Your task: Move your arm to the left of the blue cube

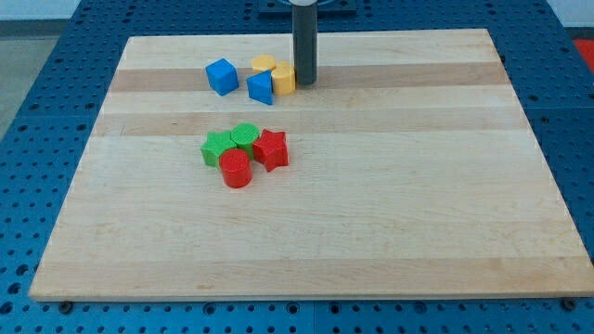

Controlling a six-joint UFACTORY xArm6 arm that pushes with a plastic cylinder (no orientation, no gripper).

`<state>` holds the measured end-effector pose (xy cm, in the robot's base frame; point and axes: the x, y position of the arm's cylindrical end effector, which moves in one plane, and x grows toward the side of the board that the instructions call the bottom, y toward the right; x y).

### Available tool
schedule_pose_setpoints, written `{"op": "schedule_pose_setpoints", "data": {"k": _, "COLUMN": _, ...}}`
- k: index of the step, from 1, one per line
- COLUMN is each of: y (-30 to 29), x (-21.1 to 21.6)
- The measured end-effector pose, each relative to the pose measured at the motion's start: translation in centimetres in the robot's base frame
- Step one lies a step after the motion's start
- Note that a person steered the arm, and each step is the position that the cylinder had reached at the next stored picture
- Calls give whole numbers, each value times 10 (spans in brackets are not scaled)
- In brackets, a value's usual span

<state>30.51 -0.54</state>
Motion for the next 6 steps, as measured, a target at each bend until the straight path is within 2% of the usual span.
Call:
{"op": "schedule_pose_setpoints", "data": {"k": 2, "y": 0, "x": 54}}
{"op": "schedule_pose_setpoints", "data": {"k": 3, "y": -5, "x": 63}}
{"op": "schedule_pose_setpoints", "data": {"k": 6, "y": -110, "x": 63}}
